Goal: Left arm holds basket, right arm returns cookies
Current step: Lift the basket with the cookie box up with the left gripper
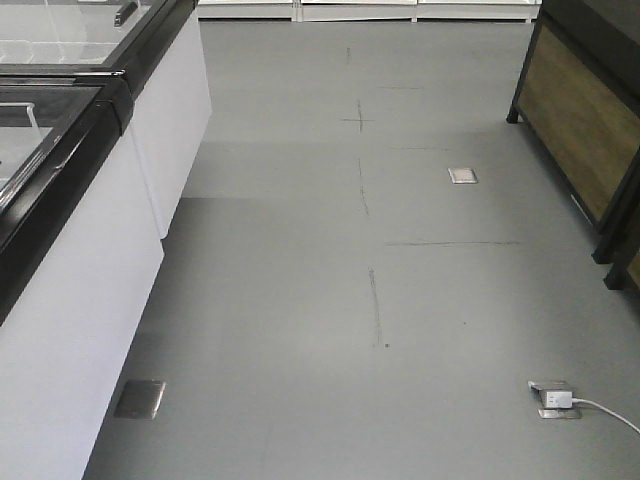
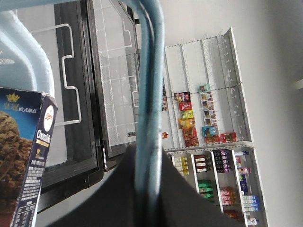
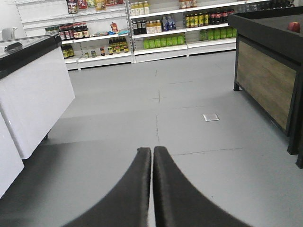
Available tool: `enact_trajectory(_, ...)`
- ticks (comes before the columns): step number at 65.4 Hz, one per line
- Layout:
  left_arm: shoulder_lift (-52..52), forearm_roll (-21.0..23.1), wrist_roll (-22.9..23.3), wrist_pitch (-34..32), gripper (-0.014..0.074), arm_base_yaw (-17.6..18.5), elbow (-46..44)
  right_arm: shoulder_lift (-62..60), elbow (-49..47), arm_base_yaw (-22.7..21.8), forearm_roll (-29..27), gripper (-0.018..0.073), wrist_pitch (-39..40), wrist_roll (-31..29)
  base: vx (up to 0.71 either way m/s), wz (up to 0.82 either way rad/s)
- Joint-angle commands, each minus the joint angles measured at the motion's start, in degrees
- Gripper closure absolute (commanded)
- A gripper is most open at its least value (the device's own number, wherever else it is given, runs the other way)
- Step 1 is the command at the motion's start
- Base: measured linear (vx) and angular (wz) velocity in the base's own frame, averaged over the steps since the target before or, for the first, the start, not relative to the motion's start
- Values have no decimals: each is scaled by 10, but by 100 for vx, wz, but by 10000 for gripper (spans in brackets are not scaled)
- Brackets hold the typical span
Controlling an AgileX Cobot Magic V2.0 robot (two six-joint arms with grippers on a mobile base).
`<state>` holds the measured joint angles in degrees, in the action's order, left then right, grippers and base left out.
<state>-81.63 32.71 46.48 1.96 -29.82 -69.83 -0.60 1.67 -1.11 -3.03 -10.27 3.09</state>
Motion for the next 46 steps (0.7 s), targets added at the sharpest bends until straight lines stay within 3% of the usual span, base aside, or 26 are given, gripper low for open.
enact_trajectory(1, 38, 1, -2, -38, 605, 2, -25, -7, 1, -4, 1, 567, 44, -7, 0, 0)
enact_trajectory(19, 72, 18, -3, 4, 605, 32, -25, -7, 1, -4, 1, 567, 45, -7, 0, 0)
enact_trajectory(28, 83, 47, -7, 27, 605, 68, -25, -7, 1, -4, 1, 567, 45, -7, 0, 0)
enact_trajectory(46, 106, 63, -7, 77, 605, 144, -25, -7, 1, -4, 1, 567, 45, -7, 0, 0)
